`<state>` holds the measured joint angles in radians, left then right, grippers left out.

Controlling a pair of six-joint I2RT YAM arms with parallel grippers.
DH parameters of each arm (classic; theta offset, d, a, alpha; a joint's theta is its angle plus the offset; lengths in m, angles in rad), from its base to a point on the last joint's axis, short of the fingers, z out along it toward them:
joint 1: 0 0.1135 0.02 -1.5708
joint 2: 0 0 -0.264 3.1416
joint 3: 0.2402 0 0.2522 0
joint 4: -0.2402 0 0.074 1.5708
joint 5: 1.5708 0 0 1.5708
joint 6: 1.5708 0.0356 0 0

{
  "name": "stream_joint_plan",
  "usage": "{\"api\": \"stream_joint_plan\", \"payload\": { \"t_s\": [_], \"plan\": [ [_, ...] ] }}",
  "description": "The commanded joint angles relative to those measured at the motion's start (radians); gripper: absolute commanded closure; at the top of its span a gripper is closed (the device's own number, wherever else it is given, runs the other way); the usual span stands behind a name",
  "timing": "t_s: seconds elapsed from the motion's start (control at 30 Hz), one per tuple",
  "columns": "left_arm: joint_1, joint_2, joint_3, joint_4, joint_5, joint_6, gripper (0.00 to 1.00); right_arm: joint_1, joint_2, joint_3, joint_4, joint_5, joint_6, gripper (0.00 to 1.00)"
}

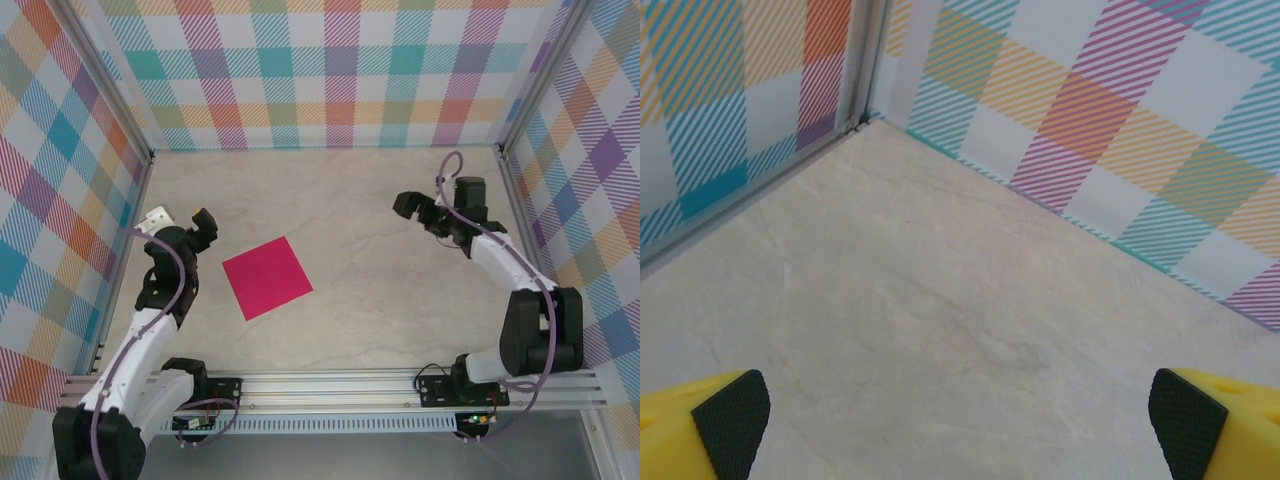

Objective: Fold a paper plane with a square sheet of paper (pick it up from the middle)
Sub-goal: Move the square sheet of paper to the center of the table.

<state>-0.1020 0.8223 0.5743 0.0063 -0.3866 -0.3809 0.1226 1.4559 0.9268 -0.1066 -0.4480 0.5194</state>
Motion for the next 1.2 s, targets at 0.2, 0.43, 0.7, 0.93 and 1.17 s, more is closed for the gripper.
{"api": "stream_joint_plan", "payload": {
  "t_s": [0.2,0.43,0.7,0.93,1.17],
  "plan": [
    [0.014,-0.23,-0.004,-0.448,0.263,-0.235,0.0,0.396,0.198,0.209,-0.159,0.065,0.118,0.07],
    [0.014,-0.179,0.036,-0.573,0.348,-0.256,0.0,0.563,0.455,0.455,-0.221,0.077,0.149,0.21],
    [0.014,-0.171,0.018,-0.617,0.386,-0.276,0.0,0.663,0.648,0.676,-0.299,0.062,0.18,0.25],
    [0.013,-0.168,-0.001,-0.619,0.436,-0.284,0.0,0.698,0.812,0.871,-0.437,0.084,0.221,0.26],
    [0.015,-0.171,-0.013,-0.62,0.542,-0.276,0.0,0.694,0.864,0.886,-0.526,0.145,0.224,0.28]
  ]
}}
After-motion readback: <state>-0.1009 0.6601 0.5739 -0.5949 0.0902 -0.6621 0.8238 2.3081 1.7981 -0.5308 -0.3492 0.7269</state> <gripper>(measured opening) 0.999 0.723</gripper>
